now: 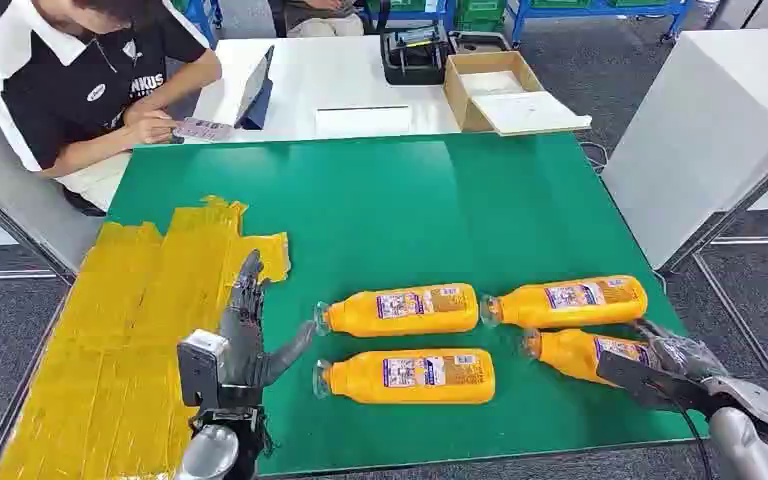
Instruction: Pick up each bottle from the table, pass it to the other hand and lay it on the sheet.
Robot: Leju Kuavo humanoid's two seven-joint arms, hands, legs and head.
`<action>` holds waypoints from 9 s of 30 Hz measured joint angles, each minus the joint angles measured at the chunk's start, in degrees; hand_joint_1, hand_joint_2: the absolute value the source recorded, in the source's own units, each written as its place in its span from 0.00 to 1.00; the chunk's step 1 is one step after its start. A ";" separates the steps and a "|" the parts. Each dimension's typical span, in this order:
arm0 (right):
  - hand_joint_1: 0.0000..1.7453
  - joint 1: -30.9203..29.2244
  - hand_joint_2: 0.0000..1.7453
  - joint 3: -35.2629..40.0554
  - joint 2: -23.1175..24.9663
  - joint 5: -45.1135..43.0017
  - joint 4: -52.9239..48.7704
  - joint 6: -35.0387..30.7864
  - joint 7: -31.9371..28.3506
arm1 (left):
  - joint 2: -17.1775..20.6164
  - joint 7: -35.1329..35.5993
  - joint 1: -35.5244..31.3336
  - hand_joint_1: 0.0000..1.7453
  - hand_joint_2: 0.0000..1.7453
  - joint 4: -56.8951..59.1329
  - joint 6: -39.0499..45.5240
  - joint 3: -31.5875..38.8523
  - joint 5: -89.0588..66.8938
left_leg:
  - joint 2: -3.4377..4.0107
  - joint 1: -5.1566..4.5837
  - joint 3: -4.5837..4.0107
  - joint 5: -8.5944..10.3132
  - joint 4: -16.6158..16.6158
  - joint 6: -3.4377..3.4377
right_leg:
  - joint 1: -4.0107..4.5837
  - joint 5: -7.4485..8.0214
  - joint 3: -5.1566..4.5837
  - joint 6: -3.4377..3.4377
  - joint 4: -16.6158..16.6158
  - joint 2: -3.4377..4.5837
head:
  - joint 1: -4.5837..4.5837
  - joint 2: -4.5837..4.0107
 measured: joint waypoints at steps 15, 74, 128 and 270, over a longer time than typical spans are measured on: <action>1.00 2.27 1.00 3.17 0.70 -6.23 -4.23 -11.27 -2.08 | 0.07 -0.92 1.59 0.00 1.00 0.50 -0.07 0.15 0.35 | -0.29 0.06 -0.38 0.04 0.02 0.09 | -0.15 0.14 -0.10 0.15 -0.01 -0.20 | 0.00 0.00; 1.00 1.96 1.00 6.10 45.63 -24.20 -19.18 -58.82 -28.81 | -1.18 8.57 -1.76 0.00 1.00 -11.25 -2.47 -14.46 -11.08 | -0.87 0.24 -1.77 0.93 -0.05 -0.50 | -0.05 0.43 -1.57 -0.40 0.20 -0.73 | 0.00 0.00; 1.00 -9.47 1.00 23.80 49.35 -18.30 7.19 -58.91 -27.84 | -0.87 11.67 -9.61 0.00 1.00 -10.58 -3.39 -16.79 -6.71 | -0.87 0.26 -2.05 1.05 -0.04 -0.63 | -0.05 0.45 -1.91 -0.41 0.24 -0.73 | 0.00 0.00; 0.00 21.23 1.00 16.54 36.07 -13.59 -63.54 -58.99 -28.35 | -6.52 -10.27 0.58 1.00 1.00 -14.99 25.99 21.56 -61.84 | -0.88 0.38 -2.22 0.96 -0.06 -0.84 | 0.03 0.51 -2.05 -0.57 0.24 -0.73 | 0.02 0.00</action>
